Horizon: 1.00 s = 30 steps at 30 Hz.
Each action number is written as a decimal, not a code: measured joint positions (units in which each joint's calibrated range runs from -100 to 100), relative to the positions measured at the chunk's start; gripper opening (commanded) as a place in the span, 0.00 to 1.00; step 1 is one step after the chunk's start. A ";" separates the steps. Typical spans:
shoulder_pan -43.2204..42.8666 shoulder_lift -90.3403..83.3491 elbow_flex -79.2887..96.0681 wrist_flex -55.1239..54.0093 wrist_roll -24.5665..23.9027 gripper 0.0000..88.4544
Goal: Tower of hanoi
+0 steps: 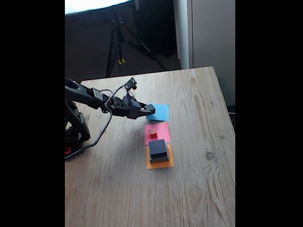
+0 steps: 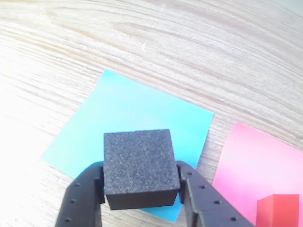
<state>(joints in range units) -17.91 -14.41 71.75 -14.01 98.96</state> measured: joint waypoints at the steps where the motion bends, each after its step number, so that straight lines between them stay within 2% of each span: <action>1: -0.21 1.28 0.00 -0.96 0.00 0.03; 8: -0.72 8.12 -0.17 -6.65 0.00 0.02; 19: -0.93 12.31 -3.56 -8.17 -2.43 0.03; 30: -0.93 13.42 -3.56 -10.09 -0.87 0.13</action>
<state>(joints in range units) -18.84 -0.98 68.19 -24.10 98.09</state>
